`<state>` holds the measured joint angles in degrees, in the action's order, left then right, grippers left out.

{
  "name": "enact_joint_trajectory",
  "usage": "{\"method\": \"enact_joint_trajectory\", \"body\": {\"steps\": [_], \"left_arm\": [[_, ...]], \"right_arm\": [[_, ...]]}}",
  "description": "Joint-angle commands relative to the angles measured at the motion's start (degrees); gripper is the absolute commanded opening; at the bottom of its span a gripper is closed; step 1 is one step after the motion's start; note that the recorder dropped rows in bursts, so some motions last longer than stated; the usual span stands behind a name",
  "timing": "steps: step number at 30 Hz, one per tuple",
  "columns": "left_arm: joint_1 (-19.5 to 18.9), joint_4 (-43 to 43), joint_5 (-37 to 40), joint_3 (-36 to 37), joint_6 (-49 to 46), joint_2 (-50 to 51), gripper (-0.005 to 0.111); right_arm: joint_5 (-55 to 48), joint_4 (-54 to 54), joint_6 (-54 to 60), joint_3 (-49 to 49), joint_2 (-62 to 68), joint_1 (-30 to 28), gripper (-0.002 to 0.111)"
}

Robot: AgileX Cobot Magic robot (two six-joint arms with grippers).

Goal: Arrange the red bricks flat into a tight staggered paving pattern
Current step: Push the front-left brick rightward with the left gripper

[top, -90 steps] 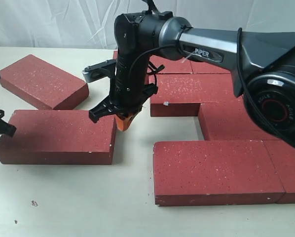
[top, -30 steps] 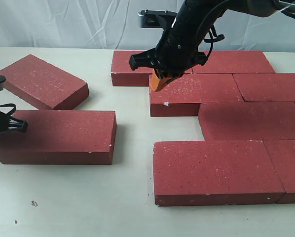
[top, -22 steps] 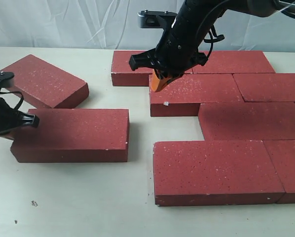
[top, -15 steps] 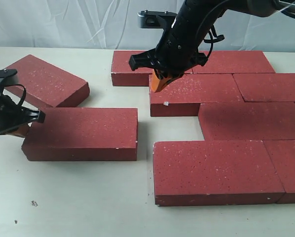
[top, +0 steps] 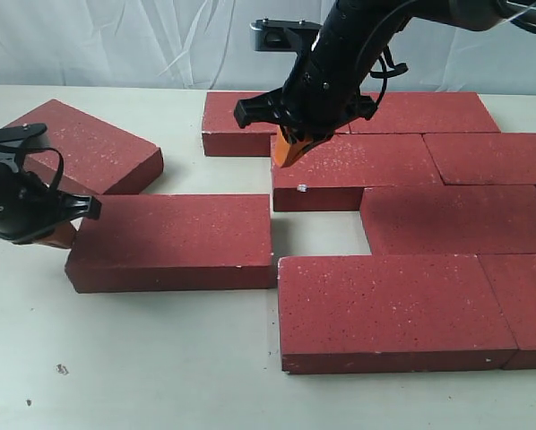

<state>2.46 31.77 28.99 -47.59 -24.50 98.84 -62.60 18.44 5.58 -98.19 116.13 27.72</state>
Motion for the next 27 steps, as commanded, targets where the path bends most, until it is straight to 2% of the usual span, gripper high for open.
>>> {"method": "enact_joint_trajectory", "body": {"steps": [1,12,17,22,27], "left_arm": [[2.1,1.1,-1.7,-0.2,-0.1,-0.1,0.0],[2.2,6.0,-1.9,0.0,-3.0,0.1,0.0],[1.9,5.6,-2.9,0.0,-3.0,0.7,0.0],[-1.7,4.0,-1.7,-0.9,-2.9,0.2,0.0],[-7.2,3.3,-0.9,-1.2,-2.8,-0.4,0.0]], "right_arm": [[0.3,0.1,0.3,0.2,-0.5,-0.3,-0.001],[0.3,0.3,0.3,0.2,-0.5,-0.3,-0.001],[-1.1,0.7,0.3,0.2,-0.5,-0.3,-0.001],[-4.8,0.7,2.3,0.2,-0.5,-0.3,-0.001],[-5.6,3.6,3.9,0.2,-0.5,0.3,-0.001]]}}
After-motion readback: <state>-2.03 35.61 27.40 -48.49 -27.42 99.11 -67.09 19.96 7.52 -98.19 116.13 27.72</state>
